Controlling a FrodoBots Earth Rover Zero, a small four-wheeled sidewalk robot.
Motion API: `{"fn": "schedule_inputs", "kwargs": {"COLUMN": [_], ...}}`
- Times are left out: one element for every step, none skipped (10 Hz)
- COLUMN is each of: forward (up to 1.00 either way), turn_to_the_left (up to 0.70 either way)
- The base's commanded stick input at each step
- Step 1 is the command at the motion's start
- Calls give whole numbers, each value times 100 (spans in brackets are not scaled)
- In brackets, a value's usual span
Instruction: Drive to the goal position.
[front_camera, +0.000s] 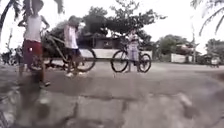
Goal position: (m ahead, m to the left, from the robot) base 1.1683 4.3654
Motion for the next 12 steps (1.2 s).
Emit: {"fn": "schedule_inputs", "kwargs": {"forward": [70, 38, 0, 0, 0, 0, 0, 0, 0, 0, 0, 46], "turn_to_the_left": [0, 0, 0, 0, 0, 0, 0, 0, 0, 0, 0, 0]}}
